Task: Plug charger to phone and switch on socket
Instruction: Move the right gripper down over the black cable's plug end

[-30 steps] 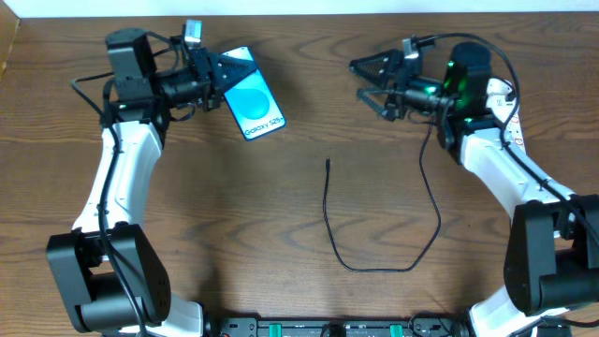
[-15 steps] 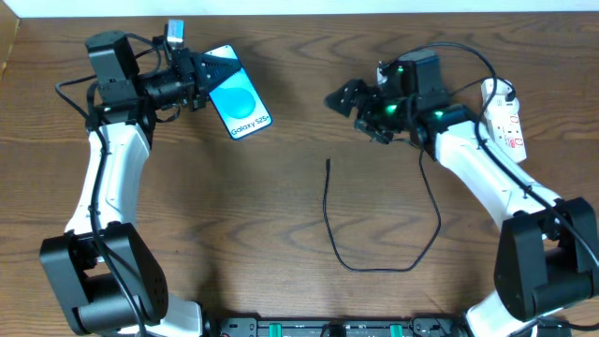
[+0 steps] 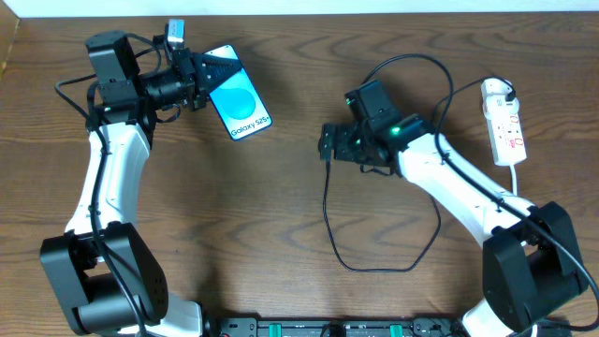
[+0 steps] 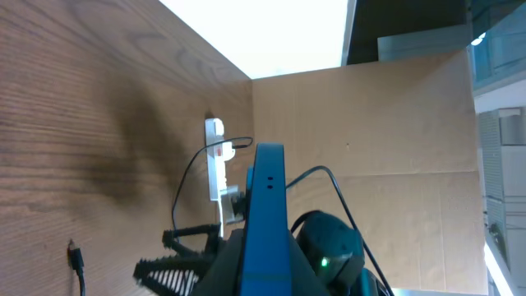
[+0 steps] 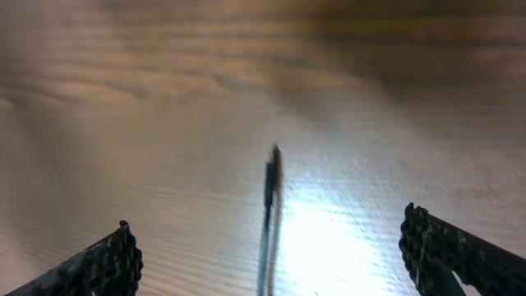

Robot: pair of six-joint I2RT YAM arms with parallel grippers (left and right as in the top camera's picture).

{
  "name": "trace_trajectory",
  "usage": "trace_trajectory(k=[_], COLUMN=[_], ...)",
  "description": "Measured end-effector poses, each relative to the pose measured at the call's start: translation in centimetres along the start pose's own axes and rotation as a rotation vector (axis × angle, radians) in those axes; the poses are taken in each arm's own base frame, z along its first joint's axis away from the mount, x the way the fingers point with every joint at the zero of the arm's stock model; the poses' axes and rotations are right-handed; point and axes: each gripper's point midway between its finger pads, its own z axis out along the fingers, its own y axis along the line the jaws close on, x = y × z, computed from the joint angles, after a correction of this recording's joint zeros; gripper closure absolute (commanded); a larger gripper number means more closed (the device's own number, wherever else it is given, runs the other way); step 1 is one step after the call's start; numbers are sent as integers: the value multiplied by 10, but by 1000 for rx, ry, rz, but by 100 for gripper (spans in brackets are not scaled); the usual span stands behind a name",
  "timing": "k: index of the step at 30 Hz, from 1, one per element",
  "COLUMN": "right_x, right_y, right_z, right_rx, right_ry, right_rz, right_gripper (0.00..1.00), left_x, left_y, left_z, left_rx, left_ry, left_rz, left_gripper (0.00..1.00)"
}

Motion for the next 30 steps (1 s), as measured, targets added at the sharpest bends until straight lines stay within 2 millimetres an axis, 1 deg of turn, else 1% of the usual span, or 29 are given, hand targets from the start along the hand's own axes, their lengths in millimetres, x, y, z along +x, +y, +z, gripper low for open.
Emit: trace_trajectory(k=[6, 13, 18, 20, 23, 25, 29, 30], right_x=[14, 15, 22, 24, 24, 28, 43, 45], right_y=[-2, -3, -8, -7, -3, -3, -8, -9], right_z=[1, 2, 6, 7, 14, 22, 42, 45], right_rx=[62, 106, 132, 132, 128, 135, 165, 169], right_ry=[20, -5, 0, -1, -6, 8, 60, 66], right_rz=[-38, -70, -85, -90, -101, -108, -121, -124], right_gripper=[1, 1, 1, 1, 1, 1, 1, 8], left_x=[0, 0, 0, 0, 0, 0, 0, 0], left_y=[0, 0, 0, 0, 0, 0, 0, 0], left_z=[0, 0, 0, 0, 0, 0, 0, 0], left_rx=[0, 0, 0, 0, 0, 0, 0, 0], left_ry=[0, 0, 0, 0, 0, 0, 0, 0], left_rz=[8, 8, 8, 8, 8, 9, 9, 9], left_gripper=[93, 93, 93, 93, 93, 93, 92, 93])
